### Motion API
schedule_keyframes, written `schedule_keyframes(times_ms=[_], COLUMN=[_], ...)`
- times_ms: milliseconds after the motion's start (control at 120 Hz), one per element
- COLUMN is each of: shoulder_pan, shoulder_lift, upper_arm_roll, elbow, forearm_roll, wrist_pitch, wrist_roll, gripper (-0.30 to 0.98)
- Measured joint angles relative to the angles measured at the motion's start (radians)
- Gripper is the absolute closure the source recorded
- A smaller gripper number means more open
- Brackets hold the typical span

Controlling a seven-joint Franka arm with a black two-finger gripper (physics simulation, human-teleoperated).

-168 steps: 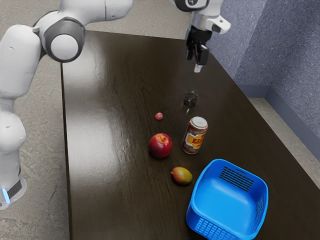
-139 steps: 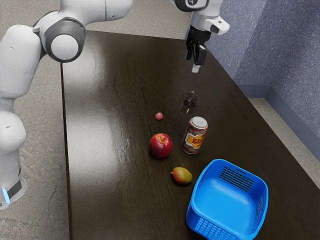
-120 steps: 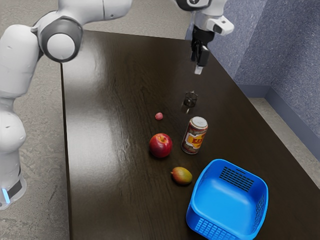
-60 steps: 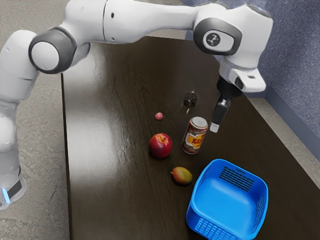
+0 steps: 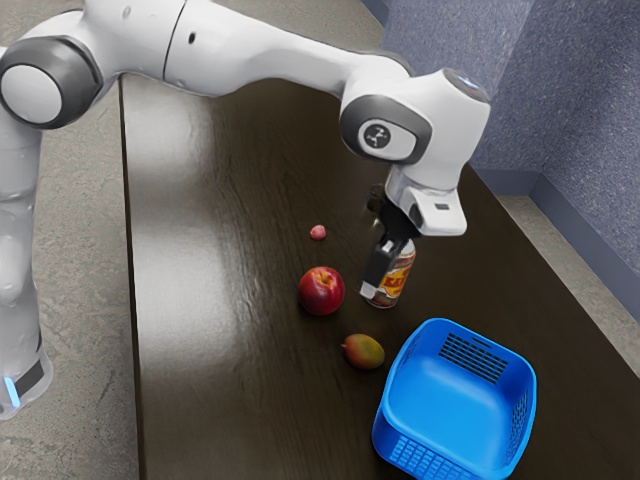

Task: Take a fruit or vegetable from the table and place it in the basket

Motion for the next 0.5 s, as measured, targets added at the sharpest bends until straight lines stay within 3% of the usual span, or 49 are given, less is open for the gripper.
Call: schedule_keyframes(times_ms=[500], shoulder_pan=[-0.022], shoulder_lift=[0.050], upper_arm_roll=[0.001], elbow=[-0.136], forearm_roll=[-0.014], wrist_pitch=[0.188], wrist_roll=[0.165], gripper=[0.00])
